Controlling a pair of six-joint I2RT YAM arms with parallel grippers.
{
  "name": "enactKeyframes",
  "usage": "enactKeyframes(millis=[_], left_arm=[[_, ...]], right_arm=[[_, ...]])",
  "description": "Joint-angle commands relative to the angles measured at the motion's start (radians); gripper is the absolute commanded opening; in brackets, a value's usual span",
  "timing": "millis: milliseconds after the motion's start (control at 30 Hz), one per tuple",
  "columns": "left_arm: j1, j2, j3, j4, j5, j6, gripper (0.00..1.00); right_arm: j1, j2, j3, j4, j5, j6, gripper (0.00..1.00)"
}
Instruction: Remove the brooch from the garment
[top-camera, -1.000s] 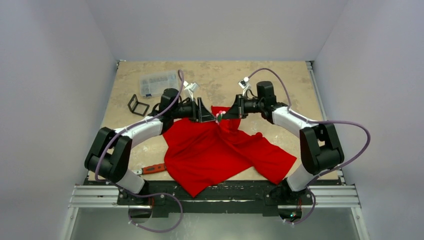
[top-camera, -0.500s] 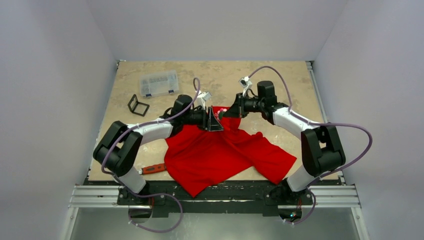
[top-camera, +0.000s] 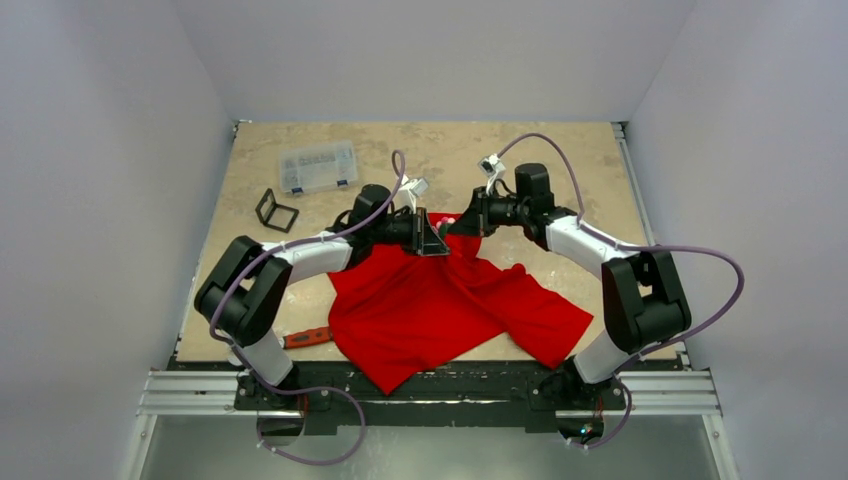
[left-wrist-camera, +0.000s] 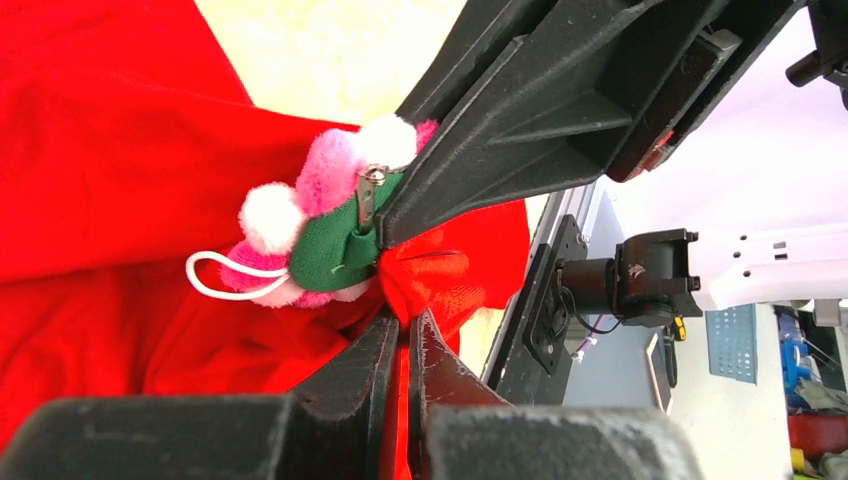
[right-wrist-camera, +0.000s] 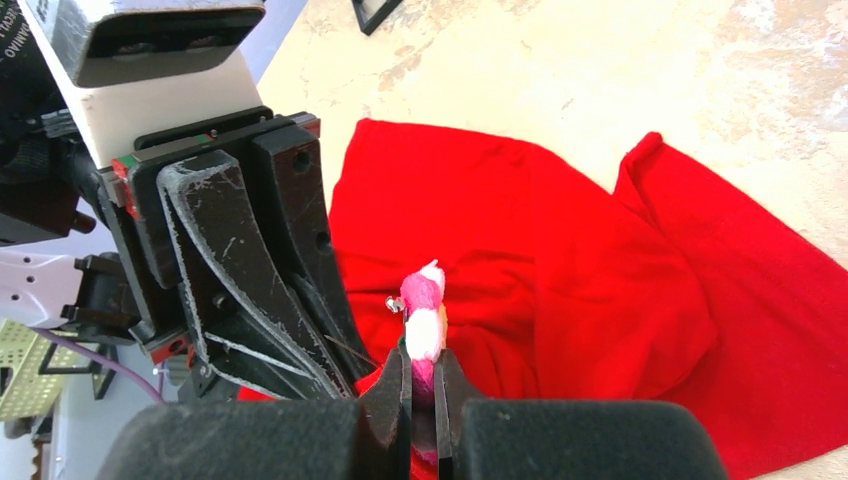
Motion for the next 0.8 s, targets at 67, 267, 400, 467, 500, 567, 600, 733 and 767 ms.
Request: enactKeyframes(millis=[67, 267, 400, 467, 500, 567, 600, 733, 767], left_arm=[[-0.001, -0.074, 0.016, 0.024, 0.044, 0.042, 0.0], [0.002, -0.113, 0.014, 0.015, 0.038, 0.071, 0.0], [0.005, -0.13, 0.005, 0.013, 0.045, 0.074, 0.0], [0.007, -0.139, 0.0, 0.013, 0.051, 0.079, 0.0], [0.009, -0.144, -0.004, 0.013, 0.052, 0.081, 0.0], [0.011, -0.153, -0.007, 0.009, 0.06, 0.091, 0.0], [0.011, -0.159, -0.008, 0.001, 0.064, 0.099, 0.0], [0.011, -0.175, -0.017, -0.033, 0.076, 0.132, 0.0], [0.011, -0.177, -0.024, -0.04, 0.078, 0.14, 0.0]], right_arm=[[0.003, 0.023, 0.016, 0.011, 0.07, -0.12, 0.0], [0.004, 0.028, 0.007, -0.001, 0.115, -0.255, 0.0], [0.003, 0.038, 0.008, 0.01, 0.151, -0.317, 0.0], [0.004, 0.047, 0.02, 0.006, 0.176, -0.341, 0.0], [0.003, 0.054, 0.026, 0.008, 0.187, -0.35, 0.0], [0.003, 0.073, 0.042, 0.002, 0.212, -0.378, 0.0], [0.004, 0.082, 0.049, -0.003, 0.219, -0.392, 0.0], [0.002, 0.111, 0.083, 0.016, 0.215, -0.391, 0.0], [0.001, 0.117, 0.103, 0.015, 0.214, -0.379, 0.0]])
